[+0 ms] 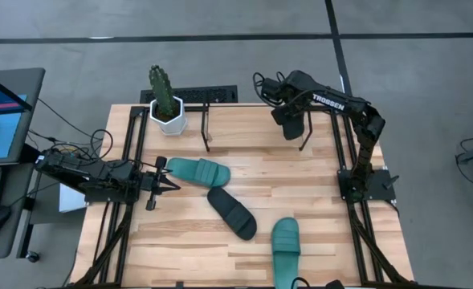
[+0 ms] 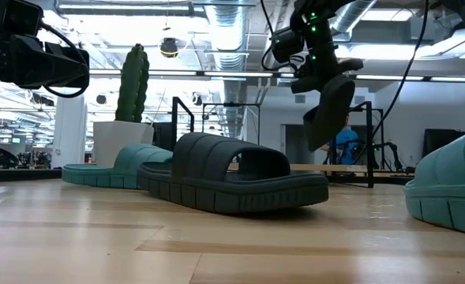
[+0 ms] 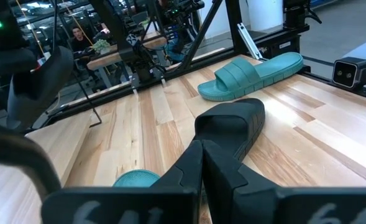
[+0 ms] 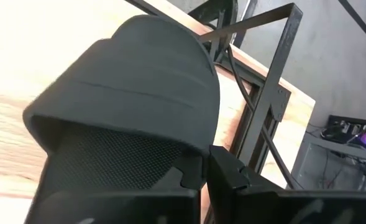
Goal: Pick and place slides into the shelf
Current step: Put the right black slide on the shelf
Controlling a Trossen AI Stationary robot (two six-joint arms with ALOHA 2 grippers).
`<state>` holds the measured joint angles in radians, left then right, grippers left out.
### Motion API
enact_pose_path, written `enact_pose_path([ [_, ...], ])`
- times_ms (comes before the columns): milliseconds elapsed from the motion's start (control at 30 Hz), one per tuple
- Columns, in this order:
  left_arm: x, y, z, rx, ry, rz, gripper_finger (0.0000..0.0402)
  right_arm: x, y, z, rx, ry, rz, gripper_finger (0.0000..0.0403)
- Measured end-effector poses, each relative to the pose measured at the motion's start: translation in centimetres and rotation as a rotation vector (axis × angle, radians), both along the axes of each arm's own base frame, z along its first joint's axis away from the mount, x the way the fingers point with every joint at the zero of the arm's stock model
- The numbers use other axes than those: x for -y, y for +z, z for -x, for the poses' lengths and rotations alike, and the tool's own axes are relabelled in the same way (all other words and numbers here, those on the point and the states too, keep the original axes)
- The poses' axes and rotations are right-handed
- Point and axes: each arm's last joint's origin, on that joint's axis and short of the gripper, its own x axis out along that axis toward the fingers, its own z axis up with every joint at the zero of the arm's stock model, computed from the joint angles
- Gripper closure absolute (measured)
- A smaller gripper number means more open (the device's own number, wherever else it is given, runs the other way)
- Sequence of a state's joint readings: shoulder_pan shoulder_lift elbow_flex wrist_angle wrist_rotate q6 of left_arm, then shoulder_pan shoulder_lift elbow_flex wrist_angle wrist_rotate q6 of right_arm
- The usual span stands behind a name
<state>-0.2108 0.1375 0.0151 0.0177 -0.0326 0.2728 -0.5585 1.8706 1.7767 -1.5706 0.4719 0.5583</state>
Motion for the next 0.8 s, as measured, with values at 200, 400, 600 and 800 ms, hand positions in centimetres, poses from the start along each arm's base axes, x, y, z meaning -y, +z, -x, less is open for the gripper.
enact_pose_path([
  [200, 0.0, -0.01, 0.0, 0.0, 0.0, -0.001, 0.0401, -0.01, 0.0, 0.0, -0.001, 0.001, 0.0, 0.039],
  [400, 0.0, -0.02, 0.0, -0.001, 0.0, -0.001, 0.0401, 0.06, -0.01, -0.11, 0.006, 0.015, 0.002, 0.0373],
  [600, 0.0, -0.01, 0.0, 0.0, 0.0, -0.001, 0.0401, 0.09, -0.02, -0.17, 0.006, 0.029, 0.001, 0.0363],
  [800, 0.0, 0.0, 0.0, 0.0, 0.0, 0.001, 0.0401, 0.09, -0.02, -0.16, 0.003, 0.037, -0.002, 0.0357],
])
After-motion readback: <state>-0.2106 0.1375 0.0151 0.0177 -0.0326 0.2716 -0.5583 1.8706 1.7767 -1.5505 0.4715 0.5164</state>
